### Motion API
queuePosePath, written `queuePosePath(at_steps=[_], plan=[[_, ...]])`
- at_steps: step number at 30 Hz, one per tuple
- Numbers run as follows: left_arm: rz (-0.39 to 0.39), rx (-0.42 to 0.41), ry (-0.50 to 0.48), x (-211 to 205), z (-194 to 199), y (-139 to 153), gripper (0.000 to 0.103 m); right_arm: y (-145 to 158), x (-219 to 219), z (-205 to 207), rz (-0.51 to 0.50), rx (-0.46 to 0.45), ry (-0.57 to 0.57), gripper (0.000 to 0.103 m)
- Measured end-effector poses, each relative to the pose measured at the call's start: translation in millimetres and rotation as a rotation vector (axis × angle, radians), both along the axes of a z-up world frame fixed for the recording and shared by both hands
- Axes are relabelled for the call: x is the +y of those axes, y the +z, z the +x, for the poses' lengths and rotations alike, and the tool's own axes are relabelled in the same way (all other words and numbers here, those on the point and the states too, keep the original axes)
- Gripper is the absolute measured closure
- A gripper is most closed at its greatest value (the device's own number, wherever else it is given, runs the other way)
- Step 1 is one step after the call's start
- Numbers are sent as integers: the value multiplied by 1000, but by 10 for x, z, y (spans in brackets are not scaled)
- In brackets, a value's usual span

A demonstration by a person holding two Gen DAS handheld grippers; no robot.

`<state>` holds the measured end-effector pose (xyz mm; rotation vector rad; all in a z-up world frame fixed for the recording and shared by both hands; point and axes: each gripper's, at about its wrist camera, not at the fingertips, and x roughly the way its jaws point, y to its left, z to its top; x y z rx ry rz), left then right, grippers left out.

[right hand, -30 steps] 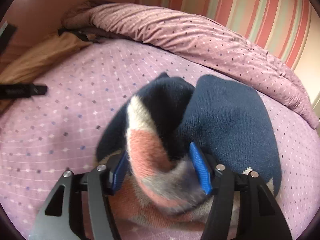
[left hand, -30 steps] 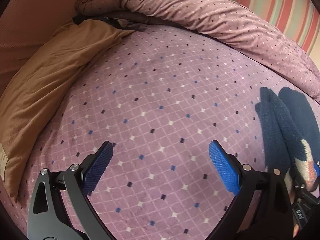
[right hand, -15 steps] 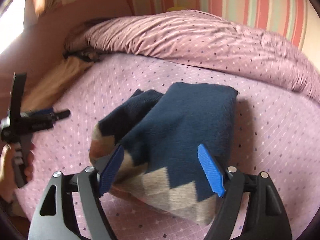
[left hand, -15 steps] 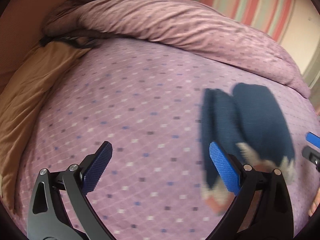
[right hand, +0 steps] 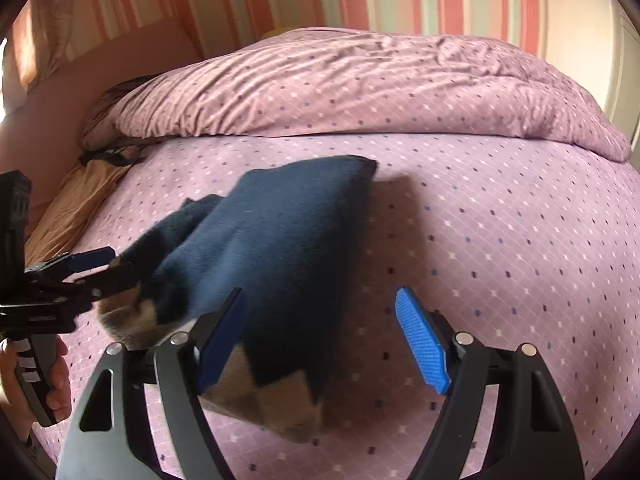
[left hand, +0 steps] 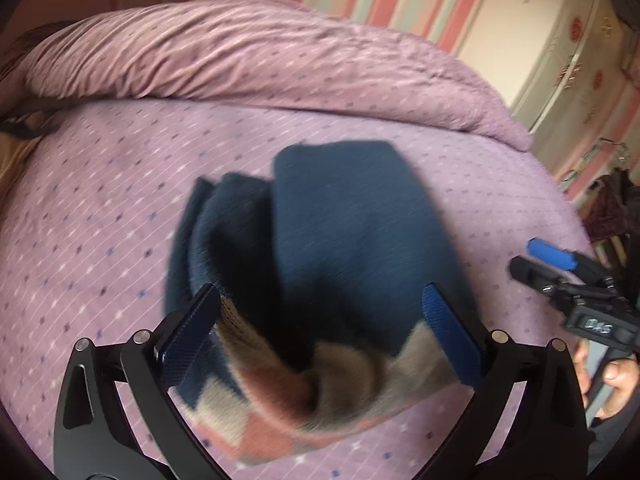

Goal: Fold small clothes
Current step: 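Grasp the other side with the left tool and fold it over the bundle, then hold and straighten the folded bundle edge with the left tool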

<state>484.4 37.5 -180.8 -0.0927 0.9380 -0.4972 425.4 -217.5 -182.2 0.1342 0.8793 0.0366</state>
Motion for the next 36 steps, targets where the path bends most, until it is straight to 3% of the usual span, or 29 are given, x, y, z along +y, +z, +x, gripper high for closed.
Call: queuePosePath(at_steps=[3,7,9,13,16,17,18,19,20,22,27,31,36], plan=[[-37,-28,-31,-67,2,101,3,-30,-137,-3,13,11,-32,26],[23,32,-29,-129,139,-60,3,-46,-238,-8,10,12,-51,26],[-22,127,-29,-62,215,-234,3,-39,-266,-20,2,9,-54,26],[-185,270,-14,147,237,-506,4,-76,-355,-34,17,15,-69,26],[-253,328,-11,200,244,-650,5,-117,-409,-52,22,18,-86,26],[-260,328,-4,205,240,-665,12,-130,-418,-58,21,19,-89,26],[-271,326,-2,202,241,-670,34,-141,-430,-64,21,21,-90,26],[-259,332,1,178,250,-679,46,-155,-436,-66,20,24,-90,26],[-226,336,8,151,260,-696,65,-164,-439,-65,18,27,-90,26],[-205,351,-4,97,278,-733,68,-183,-447,-65,14,31,-90,26],[-95,286,-14,-59,221,-616,81,-203,-443,-55,12,33,-89,26],[38,132,2,-230,100,-378,86,-184,-394,-41,-7,25,-79,26],[42,22,62,-98,-135,-73,88,-100,-313,-39,-23,7,-69,26]])
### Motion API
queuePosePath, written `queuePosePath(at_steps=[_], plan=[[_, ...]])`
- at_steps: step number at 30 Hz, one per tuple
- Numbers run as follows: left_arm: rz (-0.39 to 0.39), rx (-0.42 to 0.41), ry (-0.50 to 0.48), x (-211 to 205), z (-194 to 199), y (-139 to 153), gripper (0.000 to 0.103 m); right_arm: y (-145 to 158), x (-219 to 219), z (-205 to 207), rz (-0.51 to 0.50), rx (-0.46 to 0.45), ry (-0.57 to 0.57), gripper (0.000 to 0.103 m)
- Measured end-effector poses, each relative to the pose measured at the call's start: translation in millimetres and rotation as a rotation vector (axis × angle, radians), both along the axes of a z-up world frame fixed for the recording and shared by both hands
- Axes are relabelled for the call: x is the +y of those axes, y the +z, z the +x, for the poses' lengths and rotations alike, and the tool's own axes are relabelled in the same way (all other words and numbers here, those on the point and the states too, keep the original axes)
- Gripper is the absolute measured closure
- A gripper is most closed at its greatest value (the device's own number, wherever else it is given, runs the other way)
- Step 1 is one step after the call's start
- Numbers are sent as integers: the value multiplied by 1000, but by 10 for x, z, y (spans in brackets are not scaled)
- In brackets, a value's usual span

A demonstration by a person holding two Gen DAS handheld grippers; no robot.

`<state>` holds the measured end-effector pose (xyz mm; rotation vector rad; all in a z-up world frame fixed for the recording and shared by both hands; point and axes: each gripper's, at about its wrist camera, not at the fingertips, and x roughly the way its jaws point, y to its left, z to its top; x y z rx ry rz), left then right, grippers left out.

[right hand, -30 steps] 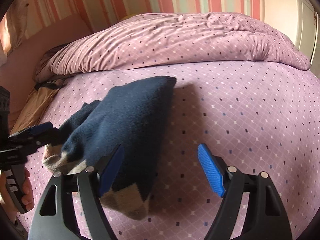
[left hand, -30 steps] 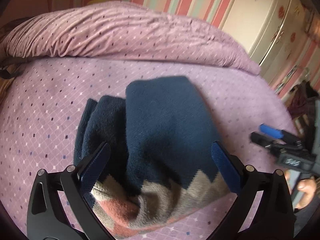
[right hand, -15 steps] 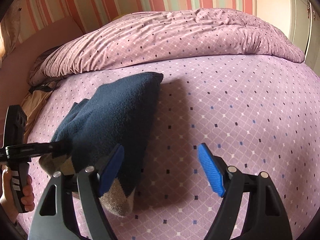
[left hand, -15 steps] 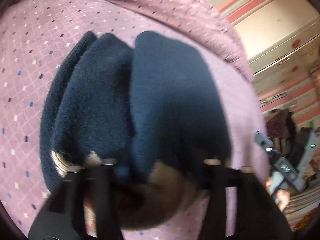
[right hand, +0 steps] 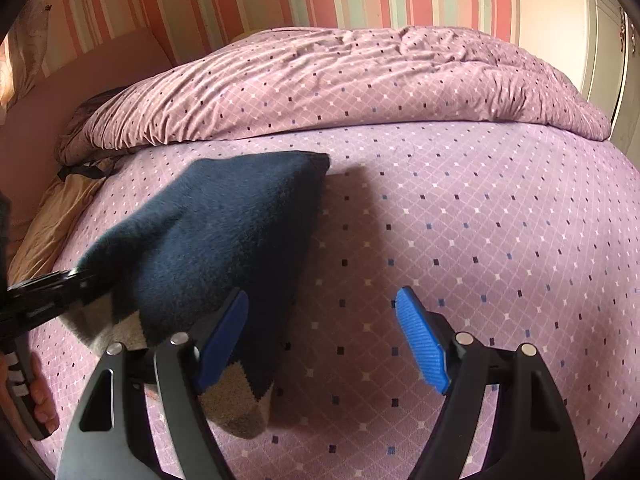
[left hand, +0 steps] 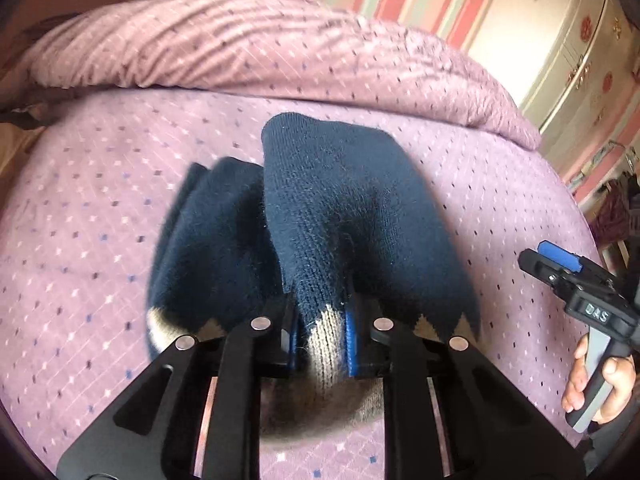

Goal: Fold small clothes

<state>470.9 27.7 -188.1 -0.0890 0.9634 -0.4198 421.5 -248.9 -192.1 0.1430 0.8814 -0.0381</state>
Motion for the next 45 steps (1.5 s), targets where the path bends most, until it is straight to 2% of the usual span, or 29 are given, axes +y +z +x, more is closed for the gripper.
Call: queuePosePath(at_steps=[4,9,12,16,18,23,26,29,32,35,37,40,44,45], plan=[[57,-45,47,273,-366,66,88,48,110,-23,-11,-9,18,26],[93,24,111,636,-612,-130,90,39,303,-59,-26,-6,48,26],[89,83,147,826,-621,-408,94,-10,422,-92,-28,2,63,26],[149,59,117,638,-490,-581,96,-93,504,-107,-27,23,68,26],[144,65,108,575,-423,-655,97,-105,538,-105,-31,28,77,26],[216,44,96,467,-426,-671,96,-39,623,-105,-52,21,121,26],[229,46,93,442,-418,-666,97,64,727,-102,-23,1,182,26],[213,54,94,474,-414,-658,96,115,873,-109,64,-13,299,26],[217,42,93,470,-435,-661,96,-36,1050,-47,84,28,416,26],[207,40,97,483,-452,-664,96,-246,1115,22,84,91,461,26],[202,40,98,486,-456,-667,96,-315,1102,28,71,78,472,24],[209,35,92,478,-466,-669,96,-420,1111,81,76,131,500,22],[208,34,92,484,-472,-676,93,-596,1284,122,17,168,566,1],[207,34,94,489,-470,-675,93,-629,1338,116,-5,164,576,1]])
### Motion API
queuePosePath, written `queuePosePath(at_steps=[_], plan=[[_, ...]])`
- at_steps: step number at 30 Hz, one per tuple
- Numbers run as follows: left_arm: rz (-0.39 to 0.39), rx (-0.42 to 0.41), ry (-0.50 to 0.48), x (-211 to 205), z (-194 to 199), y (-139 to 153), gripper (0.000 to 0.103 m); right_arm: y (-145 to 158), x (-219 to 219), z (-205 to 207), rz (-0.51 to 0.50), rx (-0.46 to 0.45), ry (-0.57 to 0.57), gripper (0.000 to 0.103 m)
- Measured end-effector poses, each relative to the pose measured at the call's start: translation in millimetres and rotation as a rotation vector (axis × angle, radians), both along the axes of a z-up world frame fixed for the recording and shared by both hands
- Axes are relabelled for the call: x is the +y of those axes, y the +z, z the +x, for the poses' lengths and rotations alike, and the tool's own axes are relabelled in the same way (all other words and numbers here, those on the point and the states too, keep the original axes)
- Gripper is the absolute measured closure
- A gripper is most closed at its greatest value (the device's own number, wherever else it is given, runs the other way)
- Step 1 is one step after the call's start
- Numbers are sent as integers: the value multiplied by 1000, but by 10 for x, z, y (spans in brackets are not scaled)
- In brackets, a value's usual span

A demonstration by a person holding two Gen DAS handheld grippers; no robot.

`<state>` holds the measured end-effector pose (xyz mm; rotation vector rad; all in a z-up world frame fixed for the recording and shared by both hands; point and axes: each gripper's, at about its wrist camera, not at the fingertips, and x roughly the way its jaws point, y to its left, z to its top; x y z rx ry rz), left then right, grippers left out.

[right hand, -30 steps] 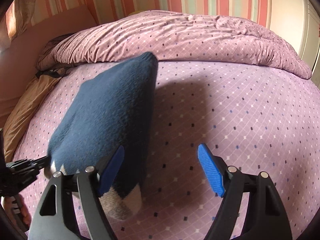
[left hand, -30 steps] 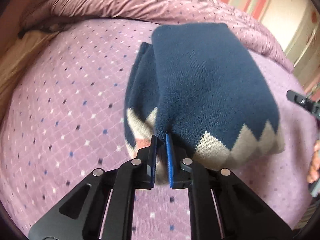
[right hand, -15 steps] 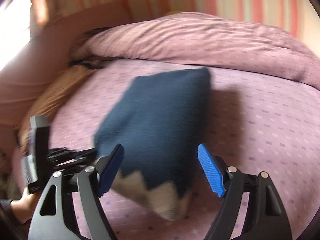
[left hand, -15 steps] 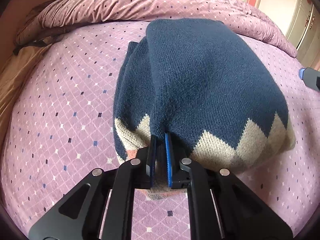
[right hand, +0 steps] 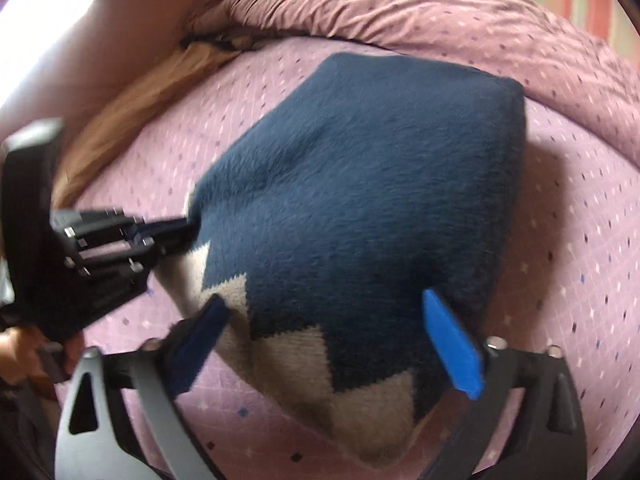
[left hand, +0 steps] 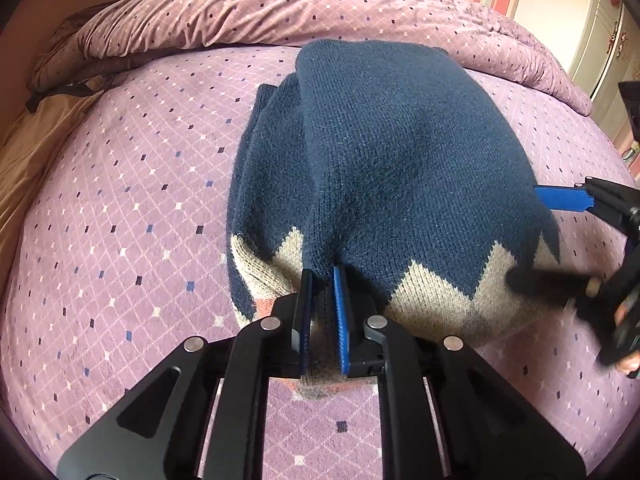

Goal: Fold small clothes

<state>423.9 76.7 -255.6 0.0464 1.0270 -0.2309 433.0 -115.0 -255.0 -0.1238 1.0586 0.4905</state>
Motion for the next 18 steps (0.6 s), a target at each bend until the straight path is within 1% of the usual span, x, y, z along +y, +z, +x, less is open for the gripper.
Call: queuePosePath(at_steps=[1,5,7,9,11,13,15,16,17,18], plan=[[-1,0,2,6,3,0,93,-19,19,1,-4,-7,-6,1],[-9,3,11,38,16,5,88,27,-13,-11,21,-15,-23,1],[-10,6,13,48,28,12,86,116,-21,-16,17,-22,-16,2],[-8,11,19,59,47,23,82,234,-89,-2,25,-22,-28,3],[-5,11,24,64,54,31,79,384,-179,29,37,-46,-47,2],[16,8,42,74,60,38,64,515,-359,75,46,-68,-72,2],[44,2,92,134,79,56,30,497,-562,164,62,-48,-117,2],[39,6,114,180,97,60,23,432,-678,221,86,-19,-151,2],[16,14,140,247,119,63,15,353,-788,265,116,18,-189,2],[-10,24,155,298,133,60,12,237,-913,323,168,68,-232,2]])
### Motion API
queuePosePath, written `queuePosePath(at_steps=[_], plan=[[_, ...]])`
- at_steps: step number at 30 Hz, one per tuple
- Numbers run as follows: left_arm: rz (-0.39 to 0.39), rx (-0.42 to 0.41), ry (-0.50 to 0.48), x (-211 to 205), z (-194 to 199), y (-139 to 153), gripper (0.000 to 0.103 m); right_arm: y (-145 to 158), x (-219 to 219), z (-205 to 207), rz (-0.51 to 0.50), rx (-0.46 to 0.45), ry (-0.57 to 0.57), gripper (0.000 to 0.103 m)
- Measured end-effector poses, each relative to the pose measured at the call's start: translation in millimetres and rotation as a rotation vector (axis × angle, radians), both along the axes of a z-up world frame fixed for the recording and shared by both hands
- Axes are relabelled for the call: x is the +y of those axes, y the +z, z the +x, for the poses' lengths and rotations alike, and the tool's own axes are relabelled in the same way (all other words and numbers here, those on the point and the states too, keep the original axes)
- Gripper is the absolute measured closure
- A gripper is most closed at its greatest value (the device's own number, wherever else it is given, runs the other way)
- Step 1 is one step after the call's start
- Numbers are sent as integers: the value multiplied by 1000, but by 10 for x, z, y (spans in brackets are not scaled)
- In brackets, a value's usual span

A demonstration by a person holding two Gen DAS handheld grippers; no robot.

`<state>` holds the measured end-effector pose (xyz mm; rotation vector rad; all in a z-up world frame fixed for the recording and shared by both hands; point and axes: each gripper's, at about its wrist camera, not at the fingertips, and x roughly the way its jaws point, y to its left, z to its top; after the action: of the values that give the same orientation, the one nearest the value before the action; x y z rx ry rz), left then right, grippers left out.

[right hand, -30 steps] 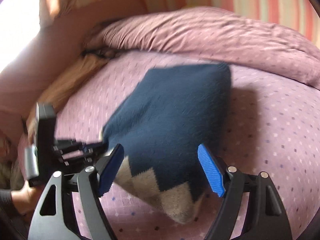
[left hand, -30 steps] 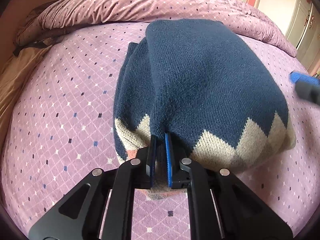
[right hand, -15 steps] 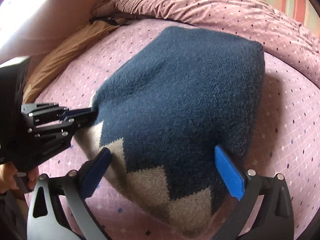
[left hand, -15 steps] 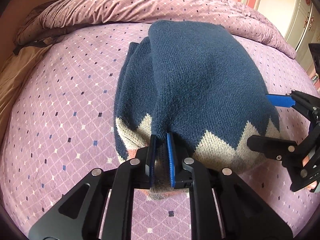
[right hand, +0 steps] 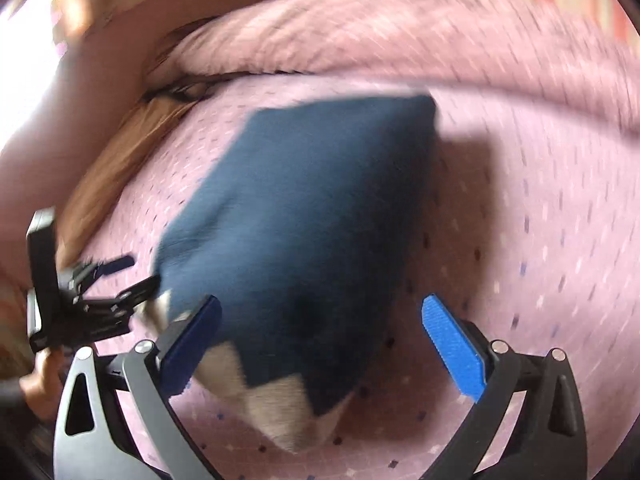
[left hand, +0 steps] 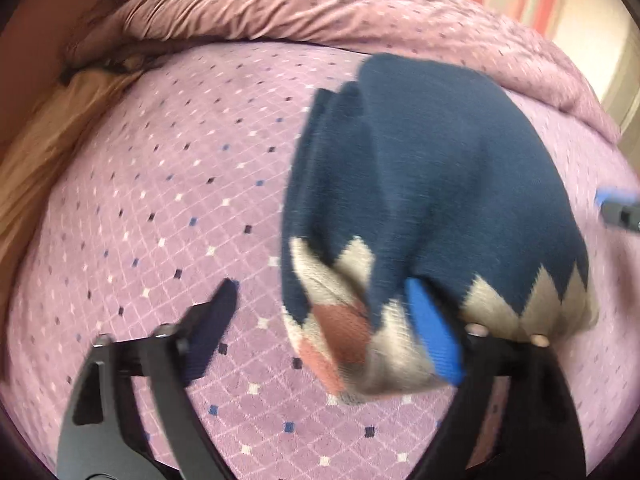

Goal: Fold small clothes

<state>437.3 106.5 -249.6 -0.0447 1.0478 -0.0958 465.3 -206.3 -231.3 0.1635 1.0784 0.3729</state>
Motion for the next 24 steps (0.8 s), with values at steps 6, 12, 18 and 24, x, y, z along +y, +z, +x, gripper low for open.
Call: queuePosePath(at_steps=[6,12,18,24], plan=[[0,10,15,25,45,-31,3,-622,-348,156,351,173,-135,2],[-54,38,30,115,84,-49,3,-982,-369,166,560,247,-164,2],[-107,62,7,182,128,-48,3,-1028,-233,207,567,251,-146,1],[-290,93,-55,396,292,-65,3,-914,-154,201,486,227,-125,9]])
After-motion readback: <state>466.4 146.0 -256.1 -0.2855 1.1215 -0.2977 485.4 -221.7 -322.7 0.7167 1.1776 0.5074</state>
